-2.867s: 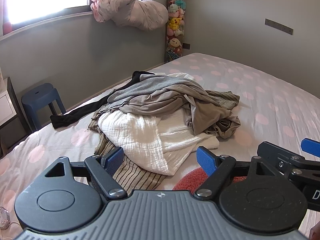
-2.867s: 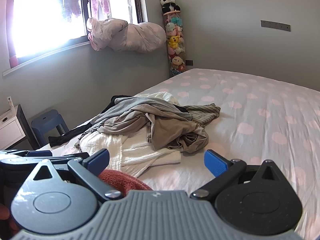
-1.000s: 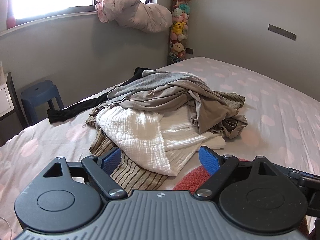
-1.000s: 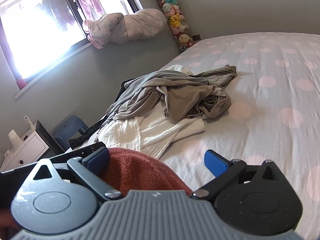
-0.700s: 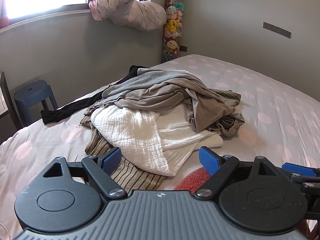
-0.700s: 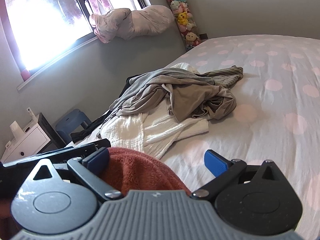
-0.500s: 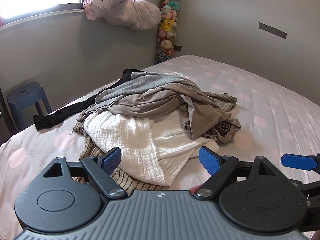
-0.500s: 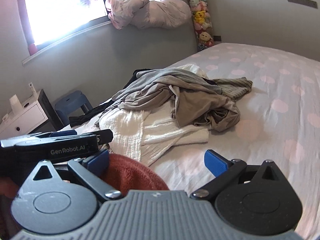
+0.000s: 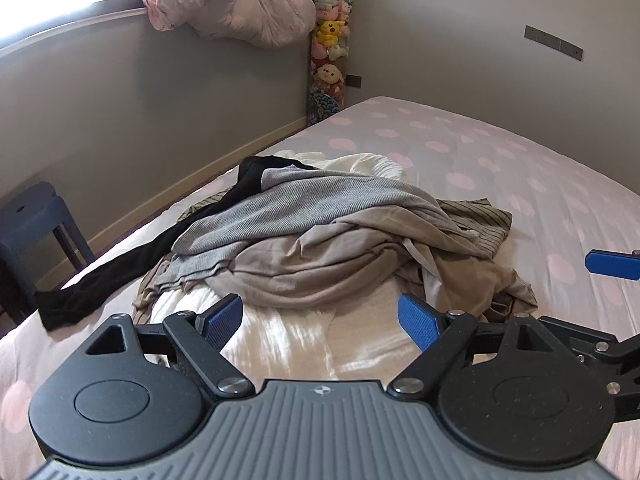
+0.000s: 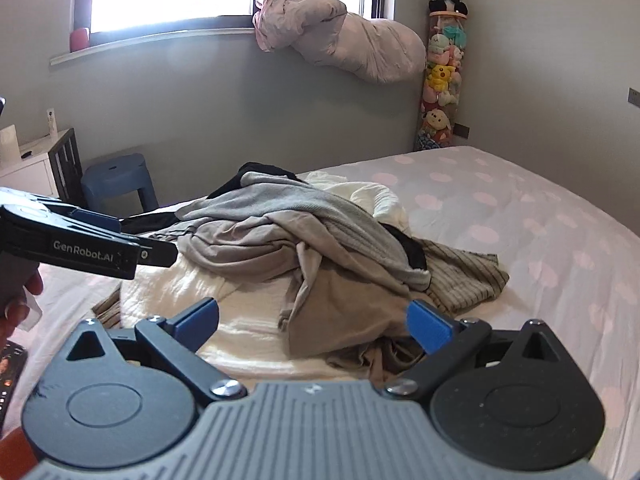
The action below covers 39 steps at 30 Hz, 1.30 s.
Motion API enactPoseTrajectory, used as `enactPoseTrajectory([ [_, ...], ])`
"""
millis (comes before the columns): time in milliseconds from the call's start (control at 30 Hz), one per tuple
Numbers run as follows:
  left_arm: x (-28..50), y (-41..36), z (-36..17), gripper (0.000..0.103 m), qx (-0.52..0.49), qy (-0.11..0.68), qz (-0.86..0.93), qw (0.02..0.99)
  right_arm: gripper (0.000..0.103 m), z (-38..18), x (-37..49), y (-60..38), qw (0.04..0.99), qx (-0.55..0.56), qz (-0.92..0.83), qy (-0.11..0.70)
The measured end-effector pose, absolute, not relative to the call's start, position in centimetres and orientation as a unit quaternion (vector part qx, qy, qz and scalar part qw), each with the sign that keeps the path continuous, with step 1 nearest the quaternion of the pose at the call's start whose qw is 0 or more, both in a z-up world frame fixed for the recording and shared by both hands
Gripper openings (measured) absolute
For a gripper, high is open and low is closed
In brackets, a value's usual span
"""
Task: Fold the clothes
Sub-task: 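Close the right gripper on the grey black-sleeved shirt in the pile, then lift the grey shirt with the right gripper and pull it from the pile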
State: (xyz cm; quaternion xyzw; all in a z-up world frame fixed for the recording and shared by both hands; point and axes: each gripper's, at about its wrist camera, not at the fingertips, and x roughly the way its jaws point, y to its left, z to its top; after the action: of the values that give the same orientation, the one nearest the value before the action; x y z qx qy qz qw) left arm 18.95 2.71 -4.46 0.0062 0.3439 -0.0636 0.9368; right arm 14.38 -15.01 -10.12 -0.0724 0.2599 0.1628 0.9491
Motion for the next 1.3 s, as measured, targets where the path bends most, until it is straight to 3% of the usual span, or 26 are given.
enactPoseTrajectory([
  [200, 25.7, 1.5, -5.2, 0.084, 0.023, 0.34, -0.068, 0.938, 0.07, -11.5, 21.8, -15.4, 0.945, -0.095, 0.158, 0.27],
  [433, 31.4, 0.2, -7.9, 0.082, 0.073, 0.363, -0.093, 0.924, 0.056, -13.7, 27.9, -16.4, 0.937, -0.146, 0.141, 0.284],
  [767, 30.9, -0.8, -7.6, 0.082, 0.124, 0.349, -0.133, 0.919, 0.048, -15.6, 30.5, -15.9, 0.926, -0.147, 0.19, 0.292],
  [833, 31.2, -0.9, -7.6, 0.082, 0.128, 0.35, -0.132, 0.919, 0.01, -15.2, 30.8, -16.0, 0.931, -0.13, 0.192, 0.283],
  [900, 31.5, -1.0, -7.7, 0.082, 0.132, 0.352, -0.13, 0.918, 0.005, -14.3, 30.9, -16.1, 0.943, -0.123, 0.171, 0.258],
  [1133, 32.0, -1.9, -7.1, 0.08, 0.154, 0.333, -0.116, 0.923, 0.004, -8.4, 29.8, -17.2, 0.971, -0.116, 0.129, 0.165],
  [1167, 32.2, -2.1, -7.0, 0.066, 0.153, 0.33, -0.115, 0.924, 0.004, -7.8, 29.5, -17.3, 0.973, -0.111, 0.128, 0.16],
  [1200, 32.4, -2.1, -6.8, 0.04, 0.147, 0.331, -0.114, 0.925, 0.004, -7.3, 29.2, -17.3, 0.973, -0.11, 0.128, 0.155],
  [1267, 33.1, -1.7, -6.1, 0.009, 0.121, 0.341, -0.113, 0.925, 0.004, -6.7, 28.4, -17.1, 0.973, -0.117, 0.127, 0.15],
  [1300, 33.2, -1.5, -5.5, 0.007, 0.113, 0.341, -0.111, 0.927, 0.003, -6.4, 28.1, -17.0, 0.974, -0.119, 0.127, 0.148],
])
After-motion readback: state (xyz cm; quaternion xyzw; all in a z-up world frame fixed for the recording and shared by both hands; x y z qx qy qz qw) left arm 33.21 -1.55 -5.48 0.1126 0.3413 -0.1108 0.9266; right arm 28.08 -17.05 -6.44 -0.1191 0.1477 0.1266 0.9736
